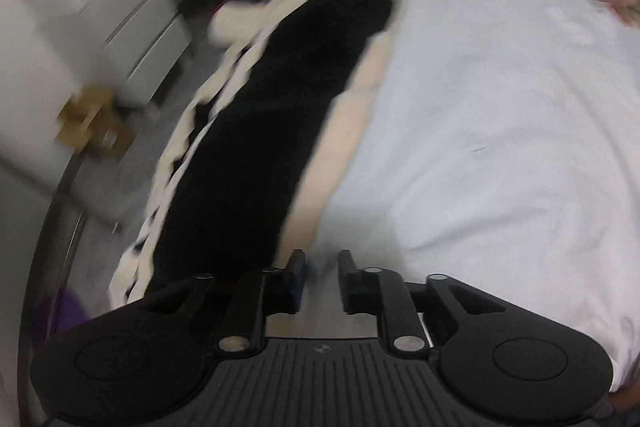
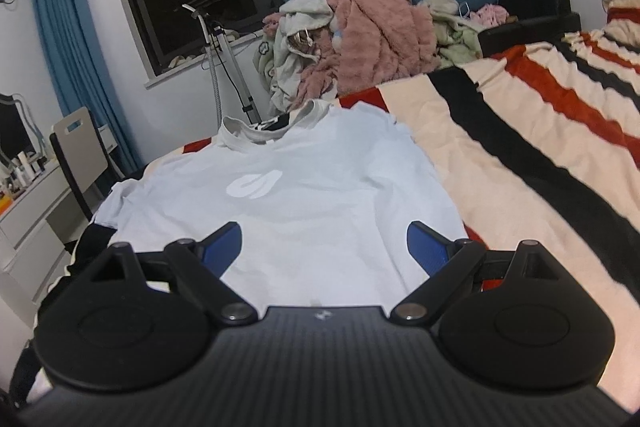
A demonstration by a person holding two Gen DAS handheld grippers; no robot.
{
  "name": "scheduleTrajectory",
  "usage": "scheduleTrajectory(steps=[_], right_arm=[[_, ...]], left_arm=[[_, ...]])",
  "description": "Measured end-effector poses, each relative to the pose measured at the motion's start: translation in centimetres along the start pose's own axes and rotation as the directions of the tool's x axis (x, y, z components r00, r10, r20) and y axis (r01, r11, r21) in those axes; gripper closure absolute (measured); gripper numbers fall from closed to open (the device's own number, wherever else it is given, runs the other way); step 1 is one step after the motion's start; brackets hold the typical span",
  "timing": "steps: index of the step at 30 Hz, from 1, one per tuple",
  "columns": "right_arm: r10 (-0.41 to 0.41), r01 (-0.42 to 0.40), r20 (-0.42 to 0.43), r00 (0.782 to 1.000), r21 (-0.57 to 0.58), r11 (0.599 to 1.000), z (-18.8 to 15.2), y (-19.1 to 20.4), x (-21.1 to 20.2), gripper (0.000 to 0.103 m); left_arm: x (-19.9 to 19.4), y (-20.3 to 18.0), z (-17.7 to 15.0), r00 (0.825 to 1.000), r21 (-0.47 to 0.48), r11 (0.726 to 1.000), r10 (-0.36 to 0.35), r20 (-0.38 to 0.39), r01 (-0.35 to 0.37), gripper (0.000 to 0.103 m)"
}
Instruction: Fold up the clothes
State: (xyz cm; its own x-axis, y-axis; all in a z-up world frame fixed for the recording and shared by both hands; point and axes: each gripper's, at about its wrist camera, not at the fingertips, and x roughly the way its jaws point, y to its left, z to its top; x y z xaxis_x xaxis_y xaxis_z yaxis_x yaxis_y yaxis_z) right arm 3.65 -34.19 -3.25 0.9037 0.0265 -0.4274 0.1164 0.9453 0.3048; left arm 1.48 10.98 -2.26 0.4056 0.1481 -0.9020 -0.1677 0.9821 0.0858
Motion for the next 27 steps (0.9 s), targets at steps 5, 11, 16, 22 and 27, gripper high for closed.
scheduleTrajectory(steps=[5,11,16,22,27], right_arm=[[0.019,-0.018,0.024,1.0,-0.038,0.999,0.1,0.7,-0.3,0.012],[0.042,-0.036,0.081,0.996,-0.069,0.997,0.1,1.2,-1.0,0.012],[0.075,-0.056,0.179,0.981,-0.111,0.992,-0.1,1.9,-2.1,0.012],[0.051,-0.024,0.202,0.978,-0.134,0.991,-0.7,2.4,-1.6,0.012],[0.041,-0.016,0.212,0.977,-0.116,0.993,-0.8,2.9,-1.1,0.012]], left_arm=[[-2.7,-3.2,0.0,0.973,0.119,0.993,-0.036,0.228,0.009,0.046],[-4.5,-8.3,1.1,0.872,0.162,0.981,-0.169,0.459,0.105,0.034],[-5.6,-13.1,1.8,0.751,0.197,0.951,-0.31,0.583,0.24,0.023],[-4.4,-16.1,0.4,0.688,0.242,0.921,-0.388,0.613,0.304,0.009],[-2.2,-14.3,0.7,0.72,0.202,0.93,-0.366,0.59,0.308,0.005]])
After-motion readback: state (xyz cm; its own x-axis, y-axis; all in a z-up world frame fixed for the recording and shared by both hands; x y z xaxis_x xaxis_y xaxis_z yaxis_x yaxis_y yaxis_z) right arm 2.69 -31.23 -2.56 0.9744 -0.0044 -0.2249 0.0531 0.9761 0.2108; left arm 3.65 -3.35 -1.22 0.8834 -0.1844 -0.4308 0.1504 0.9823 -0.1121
